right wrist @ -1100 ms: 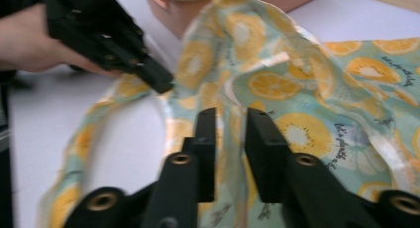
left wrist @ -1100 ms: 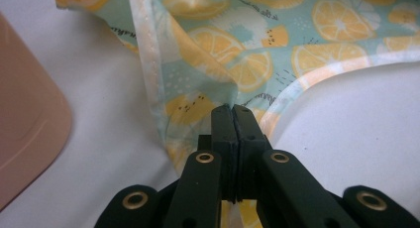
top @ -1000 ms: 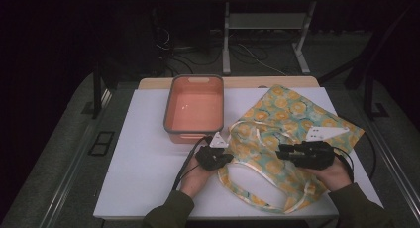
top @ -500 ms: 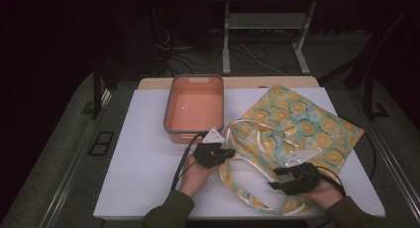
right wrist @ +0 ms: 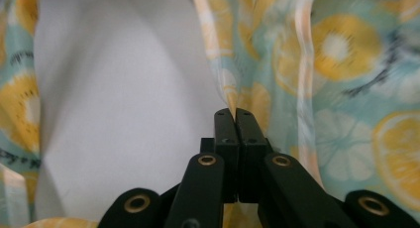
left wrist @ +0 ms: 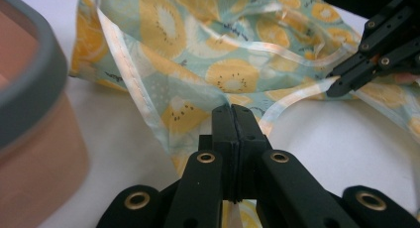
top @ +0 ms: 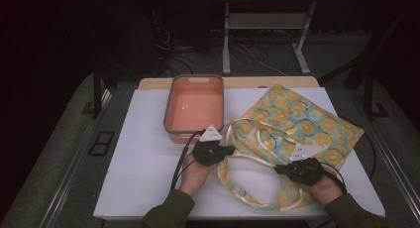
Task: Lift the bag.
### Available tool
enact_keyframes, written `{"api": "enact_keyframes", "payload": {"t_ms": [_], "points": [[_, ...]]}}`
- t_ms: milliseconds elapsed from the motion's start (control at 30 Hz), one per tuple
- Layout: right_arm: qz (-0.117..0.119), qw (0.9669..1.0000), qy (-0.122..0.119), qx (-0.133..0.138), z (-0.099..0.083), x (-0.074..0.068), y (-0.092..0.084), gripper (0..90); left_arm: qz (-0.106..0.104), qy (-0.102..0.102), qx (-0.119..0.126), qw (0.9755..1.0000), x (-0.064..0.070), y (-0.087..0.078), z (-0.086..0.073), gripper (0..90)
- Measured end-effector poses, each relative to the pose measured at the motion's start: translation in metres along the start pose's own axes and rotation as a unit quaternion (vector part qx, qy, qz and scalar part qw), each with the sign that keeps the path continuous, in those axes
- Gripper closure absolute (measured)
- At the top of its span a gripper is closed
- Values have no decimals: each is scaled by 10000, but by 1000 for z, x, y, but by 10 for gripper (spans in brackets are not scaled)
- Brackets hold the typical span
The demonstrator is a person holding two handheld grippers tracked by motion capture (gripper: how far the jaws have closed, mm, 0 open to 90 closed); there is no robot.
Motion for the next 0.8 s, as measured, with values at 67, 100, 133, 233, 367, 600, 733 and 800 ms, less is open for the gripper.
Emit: {"api": "enact_keyframes", "payload": {"t_ms": [67,100,133,233,367,600,733,800], "points": [[-6,9997,51,231,5,2,-5,897,2,30,172,9998,3,-8,6,895],[-16,9994,74,332,8,3,-8,897,-14,48,253,9997,4,-12,9,895],[13,9990,98,447,11,4,-10,897,-31,66,307,9995,6,-15,11,895],[27,9975,104,691,19,4,-16,898,-63,158,417,9990,13,-19,15,896],[117,9953,106,957,28,-1,-24,898,-120,301,638,9974,23,-30,25,896],[286,9851,-23,1698,48,-12,-51,898,-165,525,1205,9912,37,-61,45,896],[185,9828,-51,1834,53,-7,-61,898,-106,574,1222,9908,35,-61,51,895],[73,9839,27,1788,51,1,-60,899,-82,534,1218,9911,31,-57,51,895]]}}
Point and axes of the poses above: each handheld gripper's, and its own axes: y roughly forward along the jaws, z roughly out of its top, x roughly to its right, the point moved 1 cm from there along y, roughly forward along the jaws, and after that the axes turned 8 degrees about -z, right-handed, at the moved point
